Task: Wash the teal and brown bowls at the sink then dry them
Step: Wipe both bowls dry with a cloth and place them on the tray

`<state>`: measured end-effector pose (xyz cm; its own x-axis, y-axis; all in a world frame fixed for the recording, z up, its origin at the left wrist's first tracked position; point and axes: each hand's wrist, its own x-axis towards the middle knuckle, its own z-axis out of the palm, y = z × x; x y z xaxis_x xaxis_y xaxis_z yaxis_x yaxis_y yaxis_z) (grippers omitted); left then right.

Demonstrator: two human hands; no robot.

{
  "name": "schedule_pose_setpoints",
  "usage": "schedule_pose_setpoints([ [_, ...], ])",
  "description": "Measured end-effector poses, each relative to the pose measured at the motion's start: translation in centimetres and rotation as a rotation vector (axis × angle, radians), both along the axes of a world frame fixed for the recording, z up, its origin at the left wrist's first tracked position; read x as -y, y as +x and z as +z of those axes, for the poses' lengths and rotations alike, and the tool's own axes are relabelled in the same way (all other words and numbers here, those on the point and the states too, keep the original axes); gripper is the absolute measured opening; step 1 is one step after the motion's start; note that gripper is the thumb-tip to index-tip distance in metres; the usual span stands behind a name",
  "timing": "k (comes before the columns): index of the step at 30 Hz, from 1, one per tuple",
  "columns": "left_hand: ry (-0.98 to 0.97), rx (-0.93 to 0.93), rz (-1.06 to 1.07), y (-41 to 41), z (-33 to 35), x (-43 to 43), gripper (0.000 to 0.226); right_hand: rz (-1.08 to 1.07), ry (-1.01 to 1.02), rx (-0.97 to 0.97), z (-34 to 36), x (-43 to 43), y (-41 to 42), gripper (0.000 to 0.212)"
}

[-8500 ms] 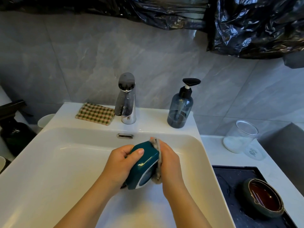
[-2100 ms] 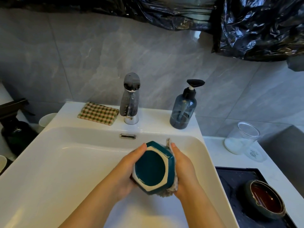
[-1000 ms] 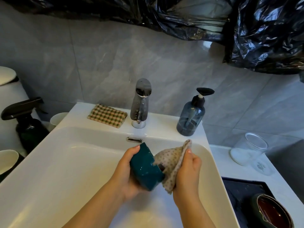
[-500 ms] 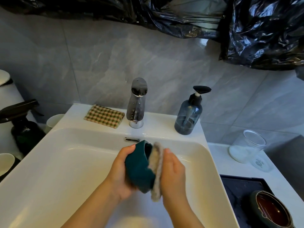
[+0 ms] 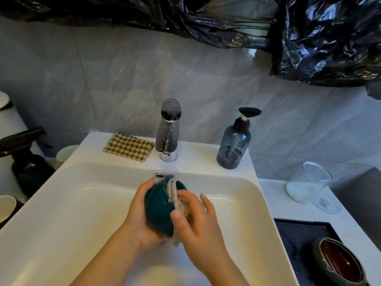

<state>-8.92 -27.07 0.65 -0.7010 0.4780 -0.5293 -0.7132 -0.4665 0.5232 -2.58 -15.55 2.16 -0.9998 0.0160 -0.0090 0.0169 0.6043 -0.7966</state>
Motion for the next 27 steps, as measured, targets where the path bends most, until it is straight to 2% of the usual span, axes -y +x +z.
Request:
schedule_pose_setpoints([
  [1, 0.002, 0.004, 0.013, -0.2, 0.0, 0.2, 0.055, 0.039, 0.026, 0.017, 0.1, 0.0, 0.1, 0.079],
  [3, -0.013, -0.042, 0.007, -0.3, 0.0, 0.4, 0.053, 0.170, 0.058, 0.068, 0.0, 0.5, 0.0, 0.082],
  [6, -0.118, -0.127, -0.037, 0.2, 0.1, 0.1, 0.045, 0.267, 0.127, 0.040, -0.9, 0.8, -0.5, 0.098],
  [10, -0.209, -0.171, -0.070, 0.6, 0.5, -0.3, 0.042, 0.171, 0.167, 0.030, -0.9, 0.2, -0.8, 0.080],
  [13, -0.231, -0.194, -0.047, 0.7, 0.6, -0.5, 0.045, 0.120, 0.322, 0.017, -0.4, 0.3, -0.7, 0.077],
  [14, -0.232, -0.205, -0.036, 0.7, 0.6, -0.5, 0.043, 0.120, 0.352, 0.013, -0.4, 0.4, -0.9, 0.069],
  [16, -0.237, -0.233, -0.020, 0.8, 0.4, -0.6, 0.044, 0.082, 0.247, 0.053, -0.3, 0.1, -0.9, 0.050],
  [19, -0.231, -0.249, 0.005, 0.8, 0.2, -0.7, 0.041, -0.013, -0.325, 0.090, 0.1, -0.2, 0.1, 0.062],
  [20, -0.218, -0.246, 0.020, 0.8, 0.1, -0.8, 0.039, -0.033, -0.455, 0.116, 0.0, -0.1, -0.2, 0.059],
  [21, -0.216, -0.236, 0.032, 0.7, 0.2, -0.8, 0.039, -0.013, -0.496, 0.128, -0.6, 0.3, -1.0, 0.048],
  [22, -0.216, -0.224, 0.033, 0.6, 0.1, -0.8, 0.040, 0.043, -0.496, 0.172, -0.8, 0.6, -1.3, 0.045],
  [23, -0.221, -0.214, 0.018, 0.6, 0.0, -0.8, 0.041, 0.138, -0.481, 0.197, -1.7, 0.3, -1.2, 0.057],
  [24, -0.227, -0.223, -0.007, 0.7, 0.0, -0.8, 0.043, 0.167, -0.420, 0.216, -2.6, -0.1, -0.8, 0.074],
  [25, -0.237, -0.241, -0.030, 0.8, 0.0, -0.7, 0.047, 0.195, -0.317, 0.200, -3.2, -0.2, -0.7, 0.082],
  [27, -0.261, -0.263, -0.055, 0.7, 0.0, -0.7, 0.049, 0.174, -0.121, 0.072, -2.2, 0.0, -1.3, 0.074],
])
